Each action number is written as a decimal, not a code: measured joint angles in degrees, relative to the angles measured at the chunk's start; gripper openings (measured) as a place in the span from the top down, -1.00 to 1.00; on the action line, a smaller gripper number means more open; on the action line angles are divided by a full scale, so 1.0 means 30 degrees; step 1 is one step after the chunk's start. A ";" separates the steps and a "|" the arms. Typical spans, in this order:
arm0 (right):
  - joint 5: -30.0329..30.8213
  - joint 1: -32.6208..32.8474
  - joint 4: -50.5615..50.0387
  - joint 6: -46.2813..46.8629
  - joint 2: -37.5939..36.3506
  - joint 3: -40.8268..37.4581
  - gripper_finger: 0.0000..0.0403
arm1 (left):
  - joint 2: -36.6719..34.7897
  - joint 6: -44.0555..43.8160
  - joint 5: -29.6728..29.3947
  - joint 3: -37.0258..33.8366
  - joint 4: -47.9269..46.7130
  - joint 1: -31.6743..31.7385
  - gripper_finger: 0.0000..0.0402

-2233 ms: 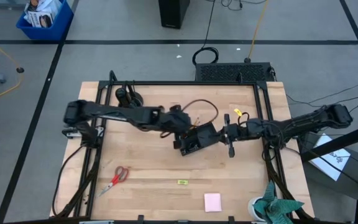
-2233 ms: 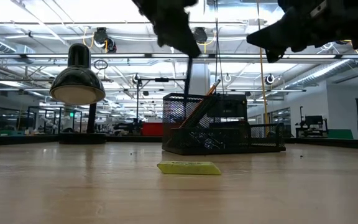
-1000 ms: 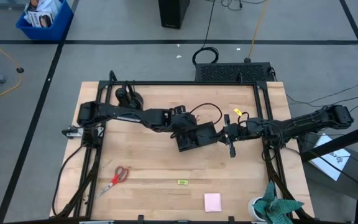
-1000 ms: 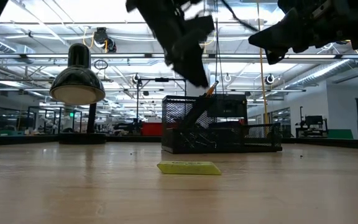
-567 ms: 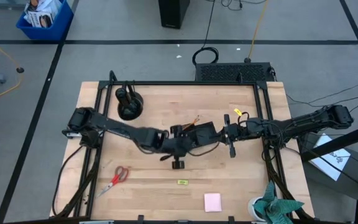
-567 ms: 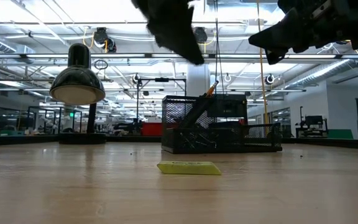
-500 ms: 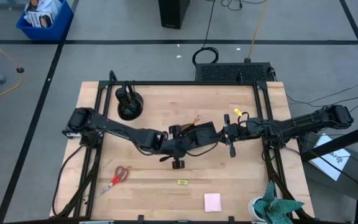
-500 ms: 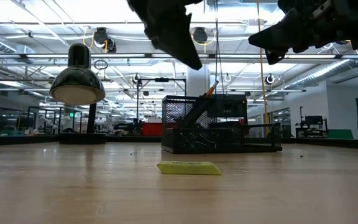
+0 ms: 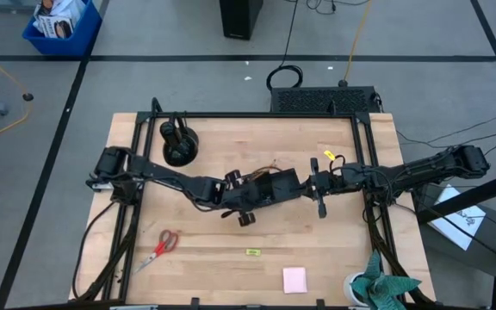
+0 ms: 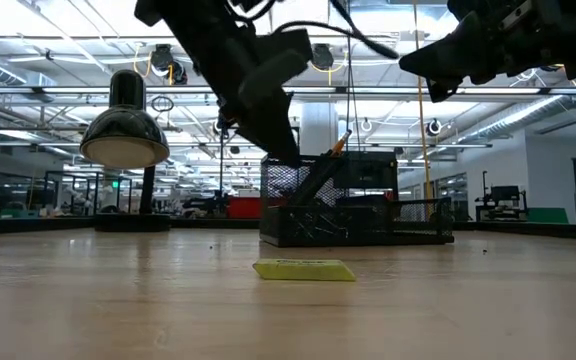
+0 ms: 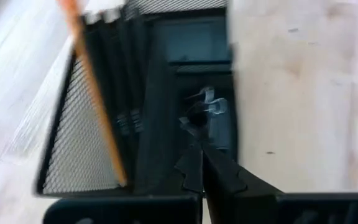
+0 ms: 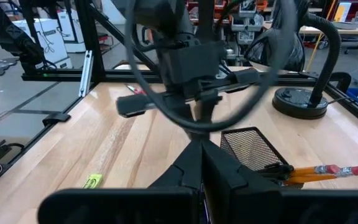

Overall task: Pick and place office supplies into organizer
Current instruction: Adjust the black desk organizer, then put the yellow eraser into the black desk organizer

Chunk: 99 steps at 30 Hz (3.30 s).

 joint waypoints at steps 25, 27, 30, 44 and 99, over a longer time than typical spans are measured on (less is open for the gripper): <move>0.0007 0.0000 -0.0304 -0.0612 0.0002 0.0000 1.00 | -0.0569 0.2070 0.1073 0.0000 -0.1115 0.1502 0.99; 0.0007 0.0000 -0.0366 -0.0724 0.0004 0.0000 1.00 | -0.1156 0.1967 0.1381 0.0000 -0.1275 0.0775 0.98; 0.0007 0.0000 -0.0372 -0.0724 0.0006 0.0000 1.00 | -0.2184 0.1166 0.1388 0.0000 -0.2385 -0.0754 0.99; 0.0015 0.0035 -0.0379 -0.0473 0.0015 0.0001 1.00 | -0.2823 -0.2323 -0.6186 -0.0669 -0.3466 -0.8288 0.99; 0.8042 0.9804 0.1147 0.1653 1.6399 1.0074 0.79 | -0.9209 0.1062 -0.7462 -1.8447 2.0048 -0.9240 0.93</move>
